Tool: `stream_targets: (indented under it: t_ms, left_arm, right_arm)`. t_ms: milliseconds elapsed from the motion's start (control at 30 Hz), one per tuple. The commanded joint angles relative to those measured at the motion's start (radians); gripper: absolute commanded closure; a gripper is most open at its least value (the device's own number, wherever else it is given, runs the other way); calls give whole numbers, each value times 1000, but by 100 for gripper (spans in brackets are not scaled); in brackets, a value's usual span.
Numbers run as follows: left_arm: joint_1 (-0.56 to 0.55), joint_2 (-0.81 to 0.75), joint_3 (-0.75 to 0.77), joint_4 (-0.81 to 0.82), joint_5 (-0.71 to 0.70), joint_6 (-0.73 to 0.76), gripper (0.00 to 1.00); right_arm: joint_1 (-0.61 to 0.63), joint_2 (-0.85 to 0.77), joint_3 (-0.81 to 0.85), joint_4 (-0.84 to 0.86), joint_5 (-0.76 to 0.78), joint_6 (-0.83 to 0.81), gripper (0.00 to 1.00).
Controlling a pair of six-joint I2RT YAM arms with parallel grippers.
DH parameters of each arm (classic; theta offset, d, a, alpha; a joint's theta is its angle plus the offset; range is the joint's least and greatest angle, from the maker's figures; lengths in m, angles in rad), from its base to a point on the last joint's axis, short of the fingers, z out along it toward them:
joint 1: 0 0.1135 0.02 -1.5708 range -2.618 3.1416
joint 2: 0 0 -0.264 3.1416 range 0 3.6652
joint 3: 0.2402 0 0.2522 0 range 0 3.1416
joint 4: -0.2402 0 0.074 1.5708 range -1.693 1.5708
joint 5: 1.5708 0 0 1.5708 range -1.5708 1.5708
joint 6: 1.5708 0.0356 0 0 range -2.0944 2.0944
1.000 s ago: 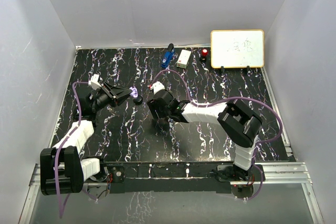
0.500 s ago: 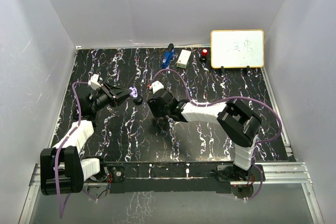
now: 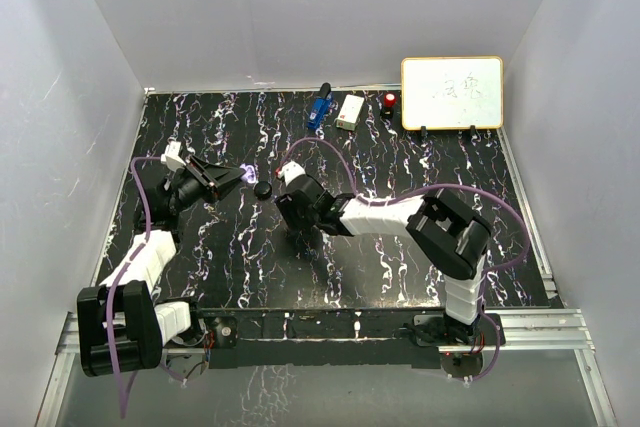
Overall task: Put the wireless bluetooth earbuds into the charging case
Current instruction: Pick up the earbud from the center of the board.
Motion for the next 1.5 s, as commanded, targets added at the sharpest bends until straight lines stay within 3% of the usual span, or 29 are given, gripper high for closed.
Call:
stream_targets:
  t_ms: [0,400,700,1467]
  left_arm:
    - [18,-39,11,-3,41,-9,100]
    - [33,-42,7,-3,59,-11,100]
    - [33,-36,23,-45,97,19,100]
    - [33,-23,25,-59,111,41,100]
  right_arm:
    - [14,14,39,17,0,15,50]
    - [-38,-71,85,-45,149,13,48]
    - [-110,6,159,-123,139,-21,48]
    - [-144,122,234,-179,108,-31,53]
